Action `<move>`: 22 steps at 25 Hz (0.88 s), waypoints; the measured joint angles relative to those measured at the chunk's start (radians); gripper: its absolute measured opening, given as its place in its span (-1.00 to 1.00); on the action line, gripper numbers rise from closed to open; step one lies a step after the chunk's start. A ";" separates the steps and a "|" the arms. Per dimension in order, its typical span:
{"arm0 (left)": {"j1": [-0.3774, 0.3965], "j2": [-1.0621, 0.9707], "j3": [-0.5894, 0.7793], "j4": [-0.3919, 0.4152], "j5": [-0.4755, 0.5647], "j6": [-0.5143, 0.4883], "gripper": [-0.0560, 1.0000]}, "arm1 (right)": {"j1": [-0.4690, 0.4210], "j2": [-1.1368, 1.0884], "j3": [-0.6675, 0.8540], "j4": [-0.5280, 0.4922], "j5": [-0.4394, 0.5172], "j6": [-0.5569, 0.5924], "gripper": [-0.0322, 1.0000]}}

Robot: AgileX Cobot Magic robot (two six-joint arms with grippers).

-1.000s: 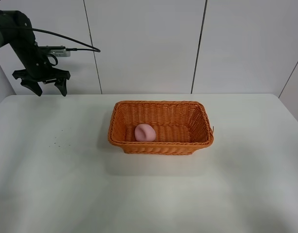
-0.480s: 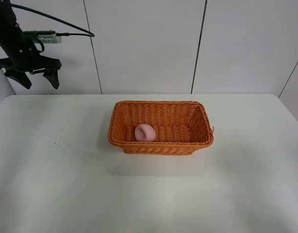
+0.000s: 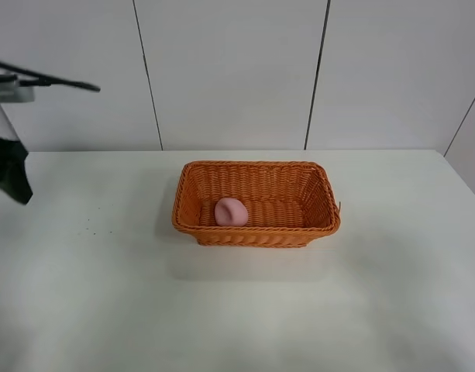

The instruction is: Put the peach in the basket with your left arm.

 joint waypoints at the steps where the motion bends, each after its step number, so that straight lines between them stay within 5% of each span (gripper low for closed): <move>1: 0.000 -0.058 0.074 0.000 0.000 0.000 0.64 | 0.000 0.000 0.000 0.000 0.000 0.000 0.41; 11: 0.000 -0.705 0.634 0.000 -0.085 0.000 0.64 | 0.000 0.000 0.000 0.000 0.000 0.000 0.41; 22: 0.000 -1.258 0.673 0.000 -0.112 0.000 0.64 | 0.000 0.000 0.000 0.000 0.000 0.000 0.41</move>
